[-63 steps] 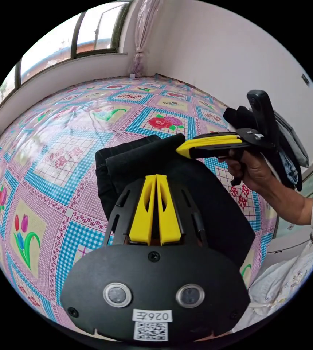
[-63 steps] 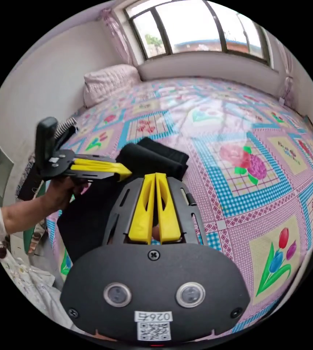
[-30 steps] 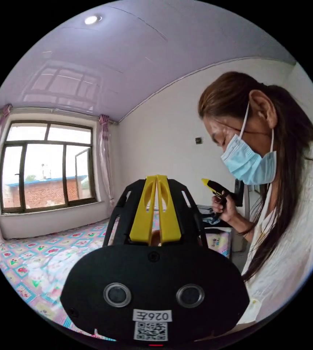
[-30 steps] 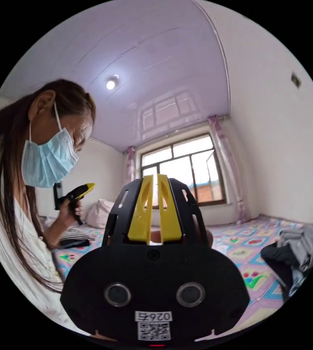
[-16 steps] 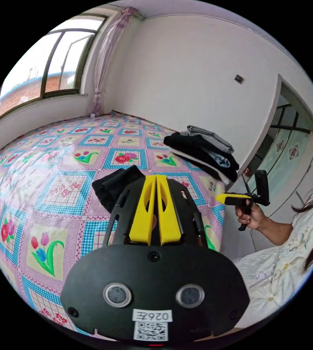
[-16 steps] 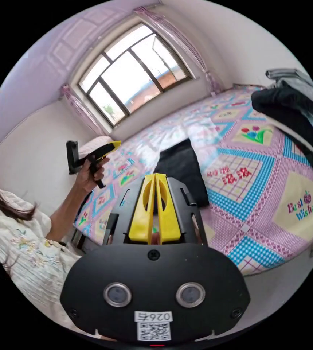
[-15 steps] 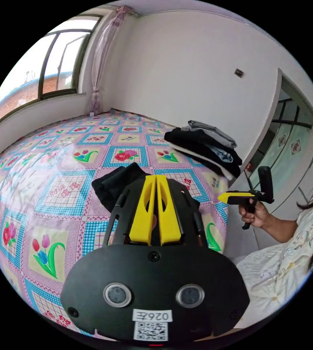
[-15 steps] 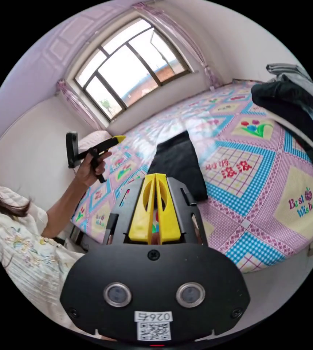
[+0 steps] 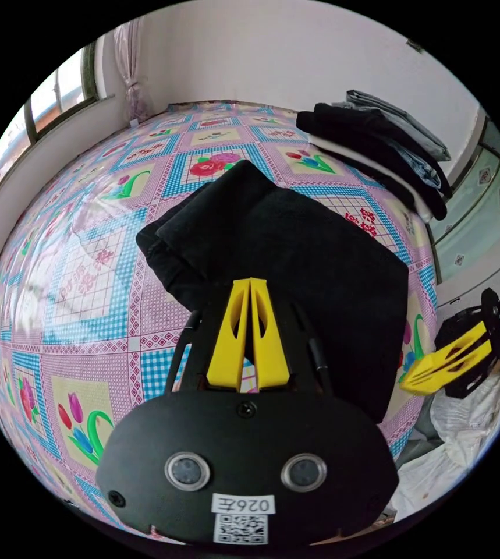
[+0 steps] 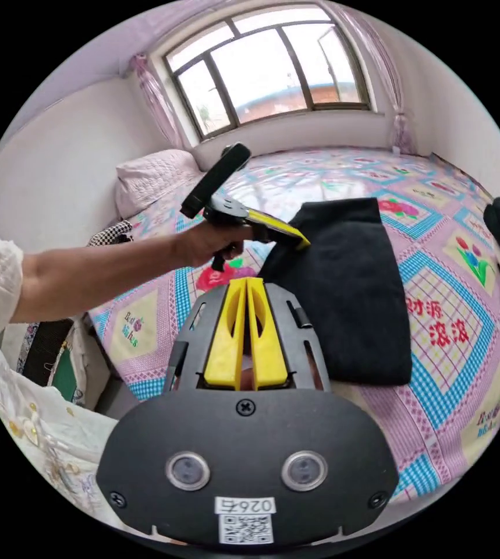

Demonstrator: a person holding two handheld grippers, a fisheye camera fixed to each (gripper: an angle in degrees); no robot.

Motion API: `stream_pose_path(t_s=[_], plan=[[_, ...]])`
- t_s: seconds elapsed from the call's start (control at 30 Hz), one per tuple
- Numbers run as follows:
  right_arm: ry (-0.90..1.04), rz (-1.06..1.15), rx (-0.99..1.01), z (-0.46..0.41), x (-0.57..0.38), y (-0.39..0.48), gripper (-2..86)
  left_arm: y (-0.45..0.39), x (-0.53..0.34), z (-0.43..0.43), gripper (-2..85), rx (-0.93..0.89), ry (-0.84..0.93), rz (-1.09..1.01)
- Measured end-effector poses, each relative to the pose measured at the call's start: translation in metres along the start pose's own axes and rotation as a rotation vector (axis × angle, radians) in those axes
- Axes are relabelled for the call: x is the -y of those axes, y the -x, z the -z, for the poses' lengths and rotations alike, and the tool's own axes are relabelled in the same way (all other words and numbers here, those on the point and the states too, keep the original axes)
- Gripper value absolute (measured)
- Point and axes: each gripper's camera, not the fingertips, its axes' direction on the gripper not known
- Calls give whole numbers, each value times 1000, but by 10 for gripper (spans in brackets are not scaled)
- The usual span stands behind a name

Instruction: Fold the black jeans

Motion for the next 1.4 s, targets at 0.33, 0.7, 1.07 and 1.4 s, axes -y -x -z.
stream_pose_path(t_s=[0.33, 0.7, 1.07, 1.4], plan=[[122, -125, 149, -24, 31, -28, -12, 84, -24, 48, -10, -339, -188, 357], [116, -300, -185, 25, 47, -110, -12, 36, -22, 61, -10, -165, -93, 297], [-58, -496, -36, 131, 32, -190, 44, 102, -98, 130, 9, -205, -224, 687], [26, -430, 171, 133, 107, -269, 81, 141, -56, 121, 137, -230, -147, 693]])
